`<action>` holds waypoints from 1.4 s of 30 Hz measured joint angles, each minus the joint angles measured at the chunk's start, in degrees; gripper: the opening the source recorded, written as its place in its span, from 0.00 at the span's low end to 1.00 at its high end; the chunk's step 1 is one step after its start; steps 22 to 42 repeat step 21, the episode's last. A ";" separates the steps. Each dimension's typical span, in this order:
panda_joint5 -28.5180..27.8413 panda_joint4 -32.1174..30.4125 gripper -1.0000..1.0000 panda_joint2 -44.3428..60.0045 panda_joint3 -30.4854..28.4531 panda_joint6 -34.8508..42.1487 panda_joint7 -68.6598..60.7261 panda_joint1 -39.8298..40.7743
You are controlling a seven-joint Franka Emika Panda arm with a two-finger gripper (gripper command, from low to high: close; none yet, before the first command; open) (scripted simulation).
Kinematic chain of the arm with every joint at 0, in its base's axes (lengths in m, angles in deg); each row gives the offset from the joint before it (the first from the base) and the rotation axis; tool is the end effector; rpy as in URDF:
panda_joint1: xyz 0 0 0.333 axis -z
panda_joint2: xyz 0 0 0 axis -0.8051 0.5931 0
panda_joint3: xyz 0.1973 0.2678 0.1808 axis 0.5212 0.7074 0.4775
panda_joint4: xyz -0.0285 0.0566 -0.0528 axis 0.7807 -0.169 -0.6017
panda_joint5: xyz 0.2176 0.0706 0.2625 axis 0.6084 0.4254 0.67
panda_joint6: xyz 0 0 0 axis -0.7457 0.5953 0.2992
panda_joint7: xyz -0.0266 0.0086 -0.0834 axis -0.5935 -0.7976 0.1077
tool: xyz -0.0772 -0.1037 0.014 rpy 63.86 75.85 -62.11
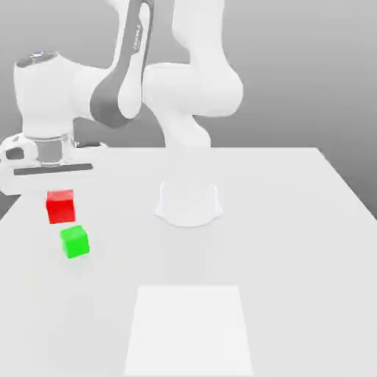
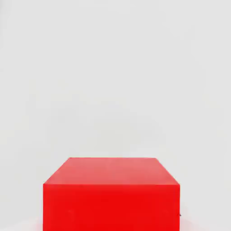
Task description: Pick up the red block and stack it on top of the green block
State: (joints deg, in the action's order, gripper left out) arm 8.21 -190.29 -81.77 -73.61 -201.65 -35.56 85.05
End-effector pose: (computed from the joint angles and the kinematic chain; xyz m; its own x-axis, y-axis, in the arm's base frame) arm 0.1429 -0.2373 0.3255 0.8147 -0.5798 -0.0026 -0.5798 -0.8147 0.0097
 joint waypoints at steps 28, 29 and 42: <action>16.81 -1.38 1.00 18.39 -6.43 -19.14 -12.18 -8.66; 16.81 -1.38 1.00 18.39 -6.43 -19.14 -12.18 -8.66; 16.81 -1.38 1.00 18.39 -6.43 -19.14 -12.18 -8.66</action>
